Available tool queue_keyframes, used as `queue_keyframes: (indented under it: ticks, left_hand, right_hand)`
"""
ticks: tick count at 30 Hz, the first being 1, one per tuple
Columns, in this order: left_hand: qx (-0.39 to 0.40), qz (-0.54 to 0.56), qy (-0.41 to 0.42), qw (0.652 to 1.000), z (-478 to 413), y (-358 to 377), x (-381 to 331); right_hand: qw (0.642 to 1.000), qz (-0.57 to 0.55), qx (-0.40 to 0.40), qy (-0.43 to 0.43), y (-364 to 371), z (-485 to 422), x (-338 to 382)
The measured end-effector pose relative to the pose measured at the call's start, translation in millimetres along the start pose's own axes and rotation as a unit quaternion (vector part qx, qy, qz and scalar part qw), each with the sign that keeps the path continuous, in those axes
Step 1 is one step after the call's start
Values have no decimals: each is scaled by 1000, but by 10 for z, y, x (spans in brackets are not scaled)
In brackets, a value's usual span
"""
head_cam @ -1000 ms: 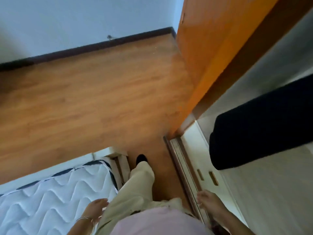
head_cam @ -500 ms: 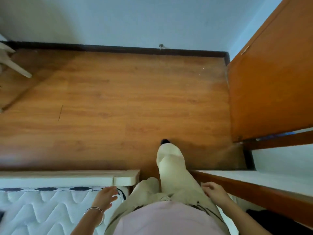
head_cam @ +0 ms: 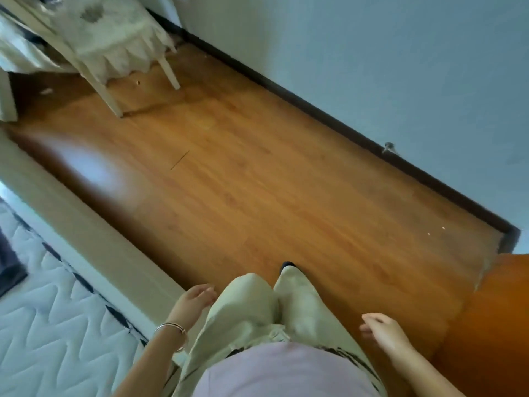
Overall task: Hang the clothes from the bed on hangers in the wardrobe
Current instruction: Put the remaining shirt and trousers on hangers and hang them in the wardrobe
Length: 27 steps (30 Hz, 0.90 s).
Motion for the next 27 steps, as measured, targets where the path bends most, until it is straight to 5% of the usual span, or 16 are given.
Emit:
queue_keyframes:
  ticks: [3,9,14,19,22,27]
  left_hand:
    - [-57,58,-35,996,-31,-188,55]
    - [-109,189,-232,948,10,-430,651]
    - [-92,85,-234,964,-1249,-425,1809]
    - [-123,235,-206,942,-1214,-1543,-195]
    - [-216,328,-175,903,-1602,-2240,-628]
    - [-236,393,-144,877,-2082,-2919,-1105]
  right_hand:
    - [994,91,46,-26,64,-217,619]
    - [942,273,109,-159,588,-299,2351]
    - [927,232,115,-272,1325,36,4091]
    - [910,213,134,-331,2058,623,5392]
    - [889,264,141,-346,2419,776,5848]
    - [838,404,123,-346,2876,776,6499]
Point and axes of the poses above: each hand's wrist, its own z-axis away from the middle knuckle, its own y-axis out of the palm, x = y × z, the point moved 8 cm from there along -z, towards the middle knuckle, and after that the axes turned 10 degrees about -x, right-handed, at the moved point
